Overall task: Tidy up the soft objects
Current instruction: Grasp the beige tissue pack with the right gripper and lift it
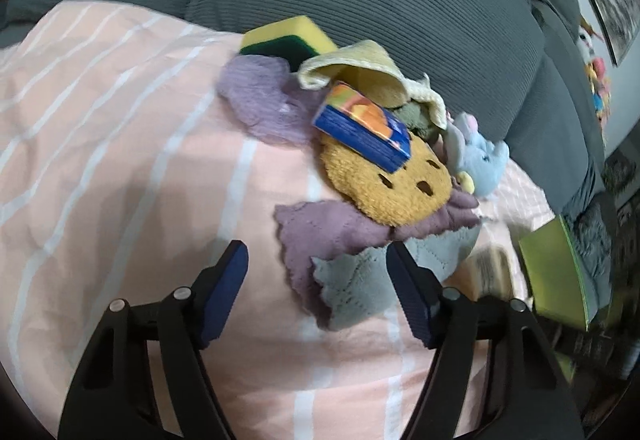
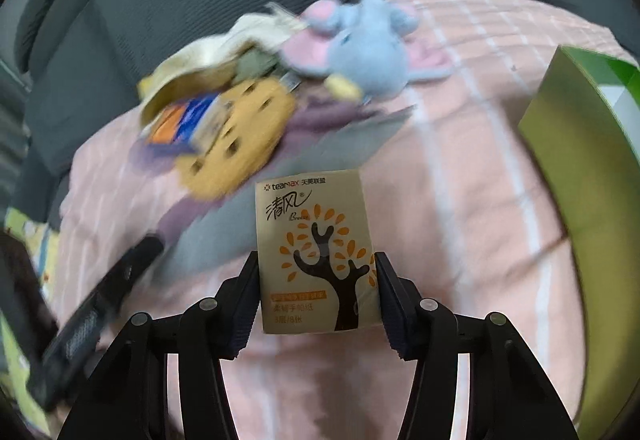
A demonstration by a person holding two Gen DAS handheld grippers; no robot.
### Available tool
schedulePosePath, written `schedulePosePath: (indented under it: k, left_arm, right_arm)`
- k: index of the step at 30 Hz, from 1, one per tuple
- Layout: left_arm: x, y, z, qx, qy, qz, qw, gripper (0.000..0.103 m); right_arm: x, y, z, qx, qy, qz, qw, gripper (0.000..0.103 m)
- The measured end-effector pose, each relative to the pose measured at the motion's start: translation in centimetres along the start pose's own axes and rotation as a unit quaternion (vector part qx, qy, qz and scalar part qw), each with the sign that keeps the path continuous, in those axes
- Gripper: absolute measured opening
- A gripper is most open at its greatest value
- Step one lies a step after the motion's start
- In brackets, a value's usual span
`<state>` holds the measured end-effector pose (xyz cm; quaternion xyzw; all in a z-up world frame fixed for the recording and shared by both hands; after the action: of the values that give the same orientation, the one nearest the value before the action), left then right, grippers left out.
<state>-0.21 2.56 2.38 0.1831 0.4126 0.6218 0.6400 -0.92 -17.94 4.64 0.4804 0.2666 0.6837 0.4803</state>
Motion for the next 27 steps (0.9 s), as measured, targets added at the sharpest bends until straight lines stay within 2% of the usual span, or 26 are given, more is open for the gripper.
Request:
schedulePosePath:
  k: [3, 6, 7, 8, 9, 10, 14, 17, 19, 20, 21, 23, 25, 27]
  left_arm:
    - [0.6, 0.1, 0.0, 0.006, 0.017, -0.003, 0.9998, 0.069]
    - [0.1, 0.5, -0.4, 0.005, -0.004, 0.009, 0.9999, 0.069]
    - [-0.2, 0.8, -0.7, 0.007, -0.014, 0.010, 0.9998, 0.069]
    - [-0.3, 0.9, -0.8, 0.010, -0.018, 0.006, 0.9998, 0.069]
    - [-0.5, 1.1, -0.9, 0.016, -0.021, -0.003, 0.9996, 0.069]
    - [-0.7, 1.3, -0.9, 0.025, -0.022, -0.016, 0.9993, 0.069]
    - [-1.6, 2.0, -0.8, 0.053, -0.016, -0.053, 0.9971, 0.071]
    - [-3.4, 2.5, -1.3, 0.069, -0.034, -0.073, 0.9944, 0.069]
    - [-5.0, 2.6, -2.0, 0.075, -0.056, -0.083, 0.9921, 0.069]
    - [-5.6, 2.6, -2.4, 0.081, -0.067, -0.084, 0.9909, 0.067]
    - [-6.2, 2.5, -2.7, 0.086, -0.077, -0.085, 0.9896, 0.064]
    - [-7.4, 2.2, -3.4, 0.096, -0.097, -0.091, 0.9864, 0.058]
    - [-8.3, 1.9, -3.9, 0.105, -0.108, -0.095, 0.9840, 0.047]
    - [-8.9, 1.3, -4.2, 0.113, -0.112, -0.094, 0.9828, 0.042]
  right_arm:
    - [1.2, -0.3, -1.4, 0.018, 0.004, -0.001, 1.000, 0.055]
    - [1.2, -0.5, -1.8, 0.026, 0.010, -0.005, 1.000, 0.058]
    - [1.2, -0.4, -2.1, 0.023, 0.007, -0.002, 1.000, 0.060]
    - [1.0, 0.1, -2.2, 0.018, 0.000, 0.002, 1.000, 0.067]
    - [0.9, 0.5, -2.3, 0.012, -0.006, 0.006, 1.000, 0.073]
    - [0.9, 0.6, -1.6, 0.005, -0.012, 0.010, 1.000, 0.075]
    - [0.3, 3.7, -1.0, -0.036, -0.015, 0.008, 0.999, 0.075]
    - [-0.8, 4.9, -0.6, -0.056, -0.023, 0.002, 0.998, 0.075]
    - [-1.5, 5.0, -0.7, -0.057, -0.036, 0.010, 0.998, 0.067]
    - [-1.7, 4.8, -0.7, -0.053, -0.040, 0.023, 0.998, 0.052]
    - [-2.1, 4.8, -0.8, -0.051, -0.046, 0.038, 0.997, 0.042]
    - [-2.4, 4.3, -0.9, -0.042, -0.048, 0.054, 0.996, 0.040]
    - [-2.0, 3.9, -1.1, -0.042, -0.042, 0.039, 0.997, 0.040]
    - [-2.2, 3.4, -1.1, -0.037, -0.046, 0.046, 0.997, 0.040]
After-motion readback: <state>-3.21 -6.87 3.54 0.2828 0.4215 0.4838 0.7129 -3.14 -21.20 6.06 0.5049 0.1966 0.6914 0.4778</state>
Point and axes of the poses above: each gripper's, at about its wrist camera, not at the fingertips, and y roughly against the way its jaws point, x to its left, z to its top, the point moved 1 cm from there along -y, roughly the way its jaws point, and after that the axes turned 7 degrees about z, right-handed, at the moved point
